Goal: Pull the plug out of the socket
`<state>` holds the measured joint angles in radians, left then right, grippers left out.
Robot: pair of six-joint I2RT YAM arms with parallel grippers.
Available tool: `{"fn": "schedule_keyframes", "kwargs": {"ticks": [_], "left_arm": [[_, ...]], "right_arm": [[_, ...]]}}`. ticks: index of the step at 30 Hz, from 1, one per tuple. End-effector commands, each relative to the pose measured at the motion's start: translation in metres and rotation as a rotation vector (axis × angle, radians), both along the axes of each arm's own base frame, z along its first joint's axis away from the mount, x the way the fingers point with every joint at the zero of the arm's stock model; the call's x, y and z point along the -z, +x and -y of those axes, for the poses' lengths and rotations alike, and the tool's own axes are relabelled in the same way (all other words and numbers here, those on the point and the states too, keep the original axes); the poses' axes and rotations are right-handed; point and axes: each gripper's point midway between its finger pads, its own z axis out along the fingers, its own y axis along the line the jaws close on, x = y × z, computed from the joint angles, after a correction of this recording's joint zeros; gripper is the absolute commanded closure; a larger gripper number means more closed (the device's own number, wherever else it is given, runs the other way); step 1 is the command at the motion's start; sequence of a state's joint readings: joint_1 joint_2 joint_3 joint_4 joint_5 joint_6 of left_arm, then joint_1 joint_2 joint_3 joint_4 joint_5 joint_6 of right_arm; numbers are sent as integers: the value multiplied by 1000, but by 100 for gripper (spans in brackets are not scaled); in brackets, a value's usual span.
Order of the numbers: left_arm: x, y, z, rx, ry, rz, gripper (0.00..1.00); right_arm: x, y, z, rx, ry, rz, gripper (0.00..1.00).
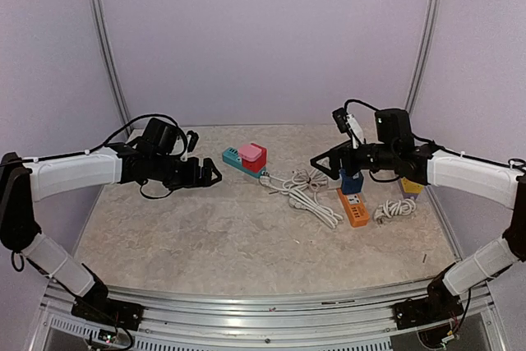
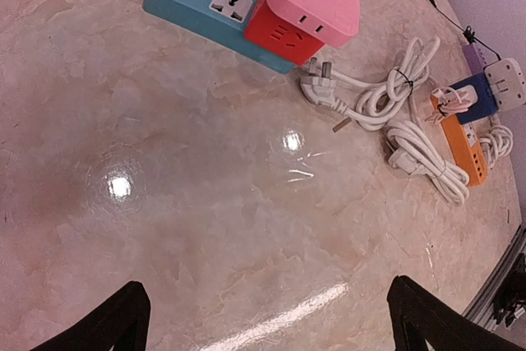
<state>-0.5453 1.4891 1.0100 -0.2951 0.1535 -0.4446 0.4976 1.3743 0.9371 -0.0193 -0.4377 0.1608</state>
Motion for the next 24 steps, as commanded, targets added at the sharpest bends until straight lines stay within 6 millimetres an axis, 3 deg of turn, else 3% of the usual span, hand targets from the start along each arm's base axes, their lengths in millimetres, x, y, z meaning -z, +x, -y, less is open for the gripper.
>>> {"fn": "schedule_keyframes", "kwargs": {"ticks": [1,10,15,19,24], "left_arm": [[-16,0,12,54,-45,46,1],[-28,-4,5,39,-83,73,1],[-35,-6,-4,22,-115,84,1],[-37,-7,-10,7,-123,89,1],[-38,-10,-16,-2,-128,93,1]], "right_arm": [[2,10,-20,-31,-64,18,0],[25,51,-71,-50,-276,45,0],[53,70,-98,-56,-444,35,4],[73,83,-111,-57,-483,-11,13],[90,99,-113,-29,-545,-29,37]]}}
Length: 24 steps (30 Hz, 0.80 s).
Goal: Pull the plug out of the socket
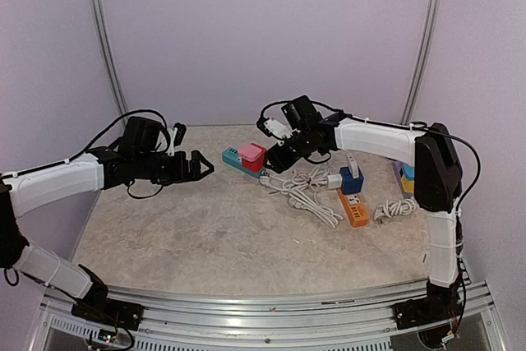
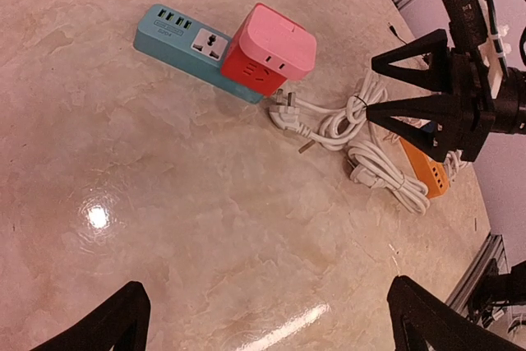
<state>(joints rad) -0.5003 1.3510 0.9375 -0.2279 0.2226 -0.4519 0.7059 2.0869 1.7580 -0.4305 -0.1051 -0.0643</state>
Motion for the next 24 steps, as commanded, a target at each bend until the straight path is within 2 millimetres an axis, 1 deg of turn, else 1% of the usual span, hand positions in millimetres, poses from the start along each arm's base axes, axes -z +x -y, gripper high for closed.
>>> {"fn": "schedule_keyframes", "kwargs": {"ticks": [1,2,5,9,16,20,24], "left_arm": [[-2,-3,-5,-6,-22,5,1],[-1,-4,-6,-7,-22,5,1],[-3,-5,-8,-9,-28,10,1],[-4,-5,-11,-16,-34,13,1],[-6,-9,-15,-20,-42,16,1],[-9,-10,-17,-23,-49,25,1],[-11,-10,-18,-26,-54,29,1]], "right_arm": [[20,10,10,38,-118,-23,40],[27,13,10,40,-141,-25,44],[38,17,8,24,-176,-33,50],[48,24,7,23,-212,-31,57],[68,30,6,9,-243,-40,63],[78,33,9,6,-247,-53,68],[87,39,18,17,-257,-64,71]]}}
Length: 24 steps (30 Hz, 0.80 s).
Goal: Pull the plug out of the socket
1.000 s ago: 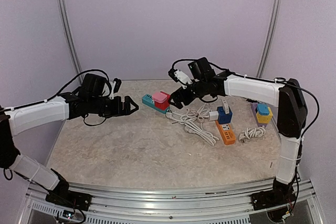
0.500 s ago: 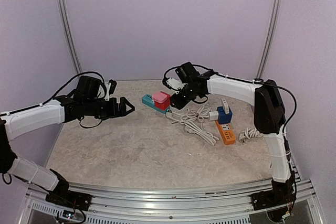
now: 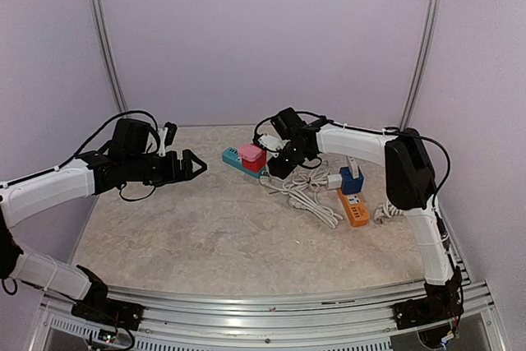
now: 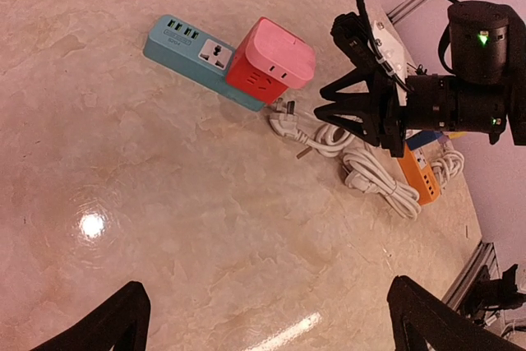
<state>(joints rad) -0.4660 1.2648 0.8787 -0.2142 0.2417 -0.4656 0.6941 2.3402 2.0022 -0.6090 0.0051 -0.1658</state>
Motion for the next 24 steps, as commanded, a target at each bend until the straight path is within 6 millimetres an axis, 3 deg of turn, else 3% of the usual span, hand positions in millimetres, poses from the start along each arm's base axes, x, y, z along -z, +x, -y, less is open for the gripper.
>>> {"fn": "schedule_keyframes", "kwargs": {"ticks": [1,24], "left_arm": [[-2,-2,-2,2,-18,6,1],[-1,0,-4,-5,-18,3,1]], "right_arm": [[16,9,12,12,-27,-21,71],[58,5,13,-41,-17,-120,76]]}}
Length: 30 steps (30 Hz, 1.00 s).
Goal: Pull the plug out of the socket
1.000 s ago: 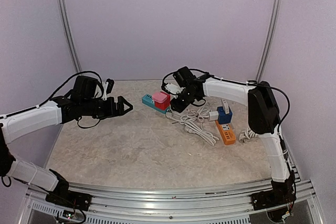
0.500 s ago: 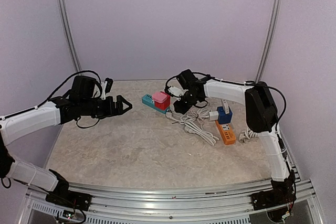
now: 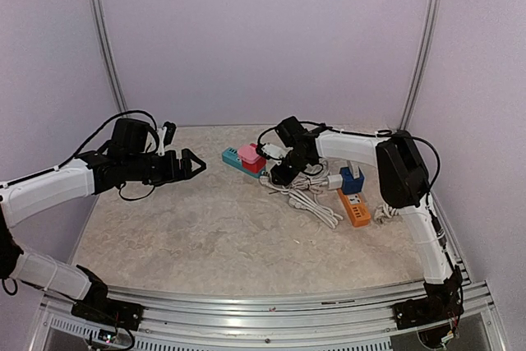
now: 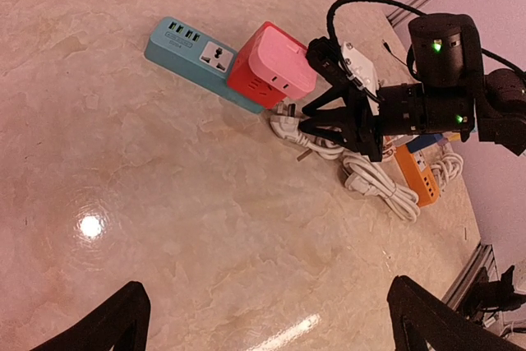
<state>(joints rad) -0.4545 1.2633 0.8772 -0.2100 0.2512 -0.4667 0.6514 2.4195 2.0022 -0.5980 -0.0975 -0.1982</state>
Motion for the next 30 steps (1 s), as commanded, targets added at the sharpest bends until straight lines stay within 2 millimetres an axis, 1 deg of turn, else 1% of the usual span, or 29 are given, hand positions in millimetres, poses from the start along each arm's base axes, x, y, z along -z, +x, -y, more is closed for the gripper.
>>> {"fn": "schedule_keyframes", "kwargs": {"ticks": [1,6,8,10,14,18,20,23,25,28,30], "left_arm": [[1,-1,-2,-1,-10,0,1],[2,-2,-2,-2,-11,-3,1],[3,-2,-3,-5,-9,-3,1],[2,-2,-3,-6,-11,-2,1],[1,-3,-4,-6,-14,0,1],[0,-3,-4,-9,-18,1,1],[-1,-3,-4,-8,-19,3,1],[-3,-3,-4,-8,-23,7,1],[-3,-3,-4,-7,-23,8,1],[-4,-3,-5,-9,-24,10,1],[-4,-3,-5,-9,-24,10,1]], "right_arm": [[17,2,6,0,-31,-30,76],[26,3,8,6,-46,-42,78],[26,3,8,4,-45,-43,80],[23,3,7,2,-35,-44,84],[14,3,2,-5,-4,-42,95],[9,2,-1,-8,17,-41,98],[11,1,0,-1,17,-46,97],[14,2,2,11,9,-47,85],[15,1,4,15,0,-40,81],[17,2,10,23,-11,-34,80],[17,2,13,25,-10,-32,84]]}}
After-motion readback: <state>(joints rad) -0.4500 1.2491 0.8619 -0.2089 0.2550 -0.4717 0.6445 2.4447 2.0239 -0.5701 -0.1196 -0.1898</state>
